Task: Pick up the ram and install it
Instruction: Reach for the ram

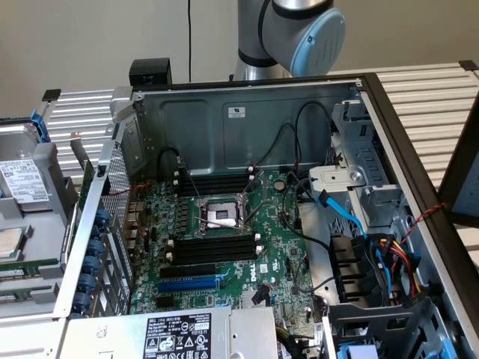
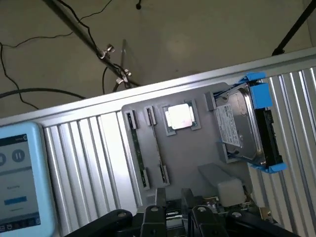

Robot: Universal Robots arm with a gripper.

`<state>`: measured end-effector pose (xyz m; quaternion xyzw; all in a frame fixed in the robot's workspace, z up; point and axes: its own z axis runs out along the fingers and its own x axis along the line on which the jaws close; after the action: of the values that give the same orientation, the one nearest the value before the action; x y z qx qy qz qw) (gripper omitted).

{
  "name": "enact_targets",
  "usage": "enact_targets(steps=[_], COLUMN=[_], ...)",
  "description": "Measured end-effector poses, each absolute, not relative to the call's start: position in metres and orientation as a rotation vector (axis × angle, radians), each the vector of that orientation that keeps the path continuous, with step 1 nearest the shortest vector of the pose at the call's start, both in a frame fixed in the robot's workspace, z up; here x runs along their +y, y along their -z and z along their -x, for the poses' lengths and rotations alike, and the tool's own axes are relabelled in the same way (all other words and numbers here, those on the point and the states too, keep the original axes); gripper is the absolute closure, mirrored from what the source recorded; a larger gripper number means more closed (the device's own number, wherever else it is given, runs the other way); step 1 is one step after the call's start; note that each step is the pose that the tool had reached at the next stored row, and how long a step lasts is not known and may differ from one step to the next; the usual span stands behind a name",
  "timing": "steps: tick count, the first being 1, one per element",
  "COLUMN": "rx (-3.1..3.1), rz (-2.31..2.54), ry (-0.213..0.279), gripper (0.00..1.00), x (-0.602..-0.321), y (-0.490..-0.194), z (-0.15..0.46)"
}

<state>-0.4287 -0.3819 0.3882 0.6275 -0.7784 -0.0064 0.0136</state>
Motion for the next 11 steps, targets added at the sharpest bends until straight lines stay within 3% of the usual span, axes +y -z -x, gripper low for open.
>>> enact_targets(steps=[11], rx=[-2.219], rz=[-2.184], ry=[0.016], gripper=[0.73], x=[-0.3819], y=[-0.3865], z=[0.4288])
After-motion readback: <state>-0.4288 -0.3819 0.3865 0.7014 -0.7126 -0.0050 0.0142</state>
